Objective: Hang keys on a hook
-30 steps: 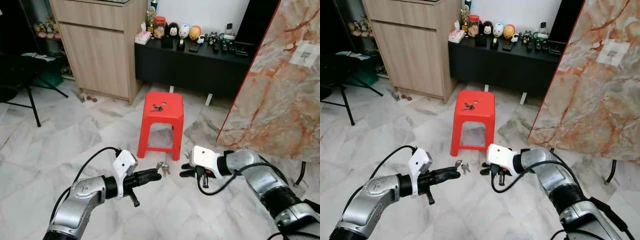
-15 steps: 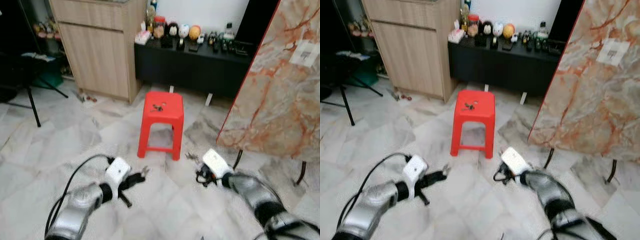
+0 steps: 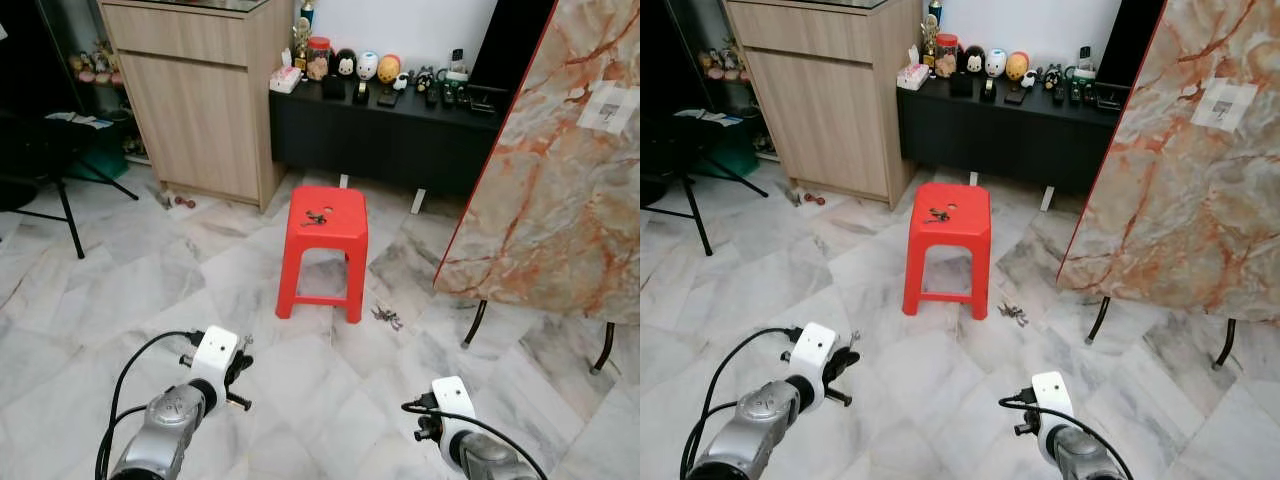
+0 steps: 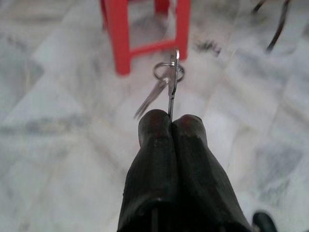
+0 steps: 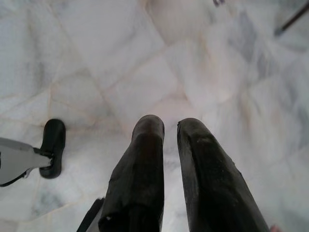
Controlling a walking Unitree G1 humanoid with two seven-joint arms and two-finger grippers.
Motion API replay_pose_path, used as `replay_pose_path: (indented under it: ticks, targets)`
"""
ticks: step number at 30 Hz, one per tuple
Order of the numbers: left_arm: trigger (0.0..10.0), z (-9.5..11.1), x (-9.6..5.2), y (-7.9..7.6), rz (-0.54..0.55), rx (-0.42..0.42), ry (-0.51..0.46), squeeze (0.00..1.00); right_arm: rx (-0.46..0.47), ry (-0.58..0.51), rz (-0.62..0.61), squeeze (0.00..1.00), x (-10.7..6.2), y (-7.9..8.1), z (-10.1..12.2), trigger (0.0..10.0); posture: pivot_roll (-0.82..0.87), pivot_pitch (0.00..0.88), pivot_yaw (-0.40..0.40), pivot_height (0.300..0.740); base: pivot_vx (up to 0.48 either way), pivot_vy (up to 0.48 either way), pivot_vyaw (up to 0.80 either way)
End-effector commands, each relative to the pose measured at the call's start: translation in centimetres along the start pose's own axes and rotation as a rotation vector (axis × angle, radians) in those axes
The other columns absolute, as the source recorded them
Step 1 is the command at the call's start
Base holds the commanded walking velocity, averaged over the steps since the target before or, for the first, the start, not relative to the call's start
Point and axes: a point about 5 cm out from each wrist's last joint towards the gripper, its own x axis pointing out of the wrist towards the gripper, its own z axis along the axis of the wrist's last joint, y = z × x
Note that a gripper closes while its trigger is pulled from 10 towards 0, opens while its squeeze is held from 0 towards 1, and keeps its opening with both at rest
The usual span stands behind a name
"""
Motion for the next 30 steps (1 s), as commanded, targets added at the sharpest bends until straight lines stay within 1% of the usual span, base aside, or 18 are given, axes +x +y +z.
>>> replay_pose_path:
  ticks: [1,3,4,6,7,9,10,12,15,19,24,28,30]
  targets:
    - [10.0,-1.5,0.0,0.1,0.038,-0.001,0.056,0.0,0.043,0.02,-0.02,0.0,-0.1,0.1,-1.0,10.0,0.02,0.0,-0.064,0.74,0.0,0.0,0.0]
    - [10.0,-2.9,-0.2,0.2,0.063,-0.018,0.117,0.0,0.062,0.027,-0.022,0.0,-0.1,0.5,-1.5,10.0,0.01,0.0,-0.061,0.74,0.0,0.0,0.0]
    - [10.0,-4.1,-0.4,0.1,0.065,-0.022,0.166,0.0,0.079,0.031,-0.023,0.0,-0.1,0.8,-1.8,10.0,0.01,0.0,-0.057,0.74,0.0,0.0,0.0]
    - [10.0,-5.1,-0.6,-0.2,0.062,-0.03,0.207,0.0,0.092,0.037,-0.026,0.0,-0.1,0.9,-2.1,10.0,0.01,0.0,-0.056,0.74,0.0,0.0,0.0]
    - [10.0,-5.8,-0.8,-0.4,0.059,-0.027,0.239,0.0,0.079,0.043,-0.028,0.0,-0.1,1.0,-2.2,10.0,0.02,0.0,-0.056,0.74,0.0,0.0,0.0]
    - [10.0,-6.5,-1.0,-0.6,0.065,-0.018,0.267,0.0,0.124,0.033,-0.059,0.0,-0.1,0.6,-2.2,10.0,0.02,0.0,-0.056,0.74,0.0,0.0,0.0]
    - [10.0,-7.0,-1.1,-0.7,0.075,-0.033,0.286,0.0,0.158,0.026,-0.085,0.0,-0.2,0.2,-2.1,10.0,0.02,0.0,-0.056,0.74,0.0,0.0,0.0]
    - [10.0,-7.6,-1.3,-0.8,0.086,-0.061,0.308,0.0,0.157,0.02,-0.094,0.0,-0.2,-0.1,-1.8,10.0,0.02,0.0,-0.057,0.74,0.0,0.0,0.0]
    - [10.0,-8.0,-1.4,-1.0,0.094,-0.067,0.325,0.0,0.156,0.015,-0.101,0.0,-0.2,-0.3,-1.6,10.0,0.02,0.0,-0.061,0.74,0.0,0.0,0.0]
    - [10.0,-9.0,-1.8,-1.4,0.125,-0.107,0.359,0.0,0.16,-0.001,-0.127,0.0,-0.1,-0.6,-0.8,10.0,0.01,0.0,-0.067,0.74,0.0,0.0,0.0]
    - [10.0,-9.1,-1.8,-1.5,0.149,-0.126,0.354,0.0,0.188,-0.018,-0.143,0.0,-0.1,-0.7,-0.2,10.0,0.02,0.0,-0.07,0.74,0.0,0.0,0.0]
    - [10.0,-9.2,-1.8,-1.7,0.162,-0.155,0.346,0.0,0.188,-0.005,-0.151,0.0,-0.4,-1.6,-1.1,10.0,0.01,0.002,-0.071,0.74,0.0,0.0,0.0]
    - [10.0,-9.2,-1.9,-1.7,0.165,-0.155,0.343,0.0,0.191,-0.003,-0.154,0.0,-0.4,-1.6,-1.1,10.0,0.01,0.006,-0.069,0.74,0.0,0.0,0.0]
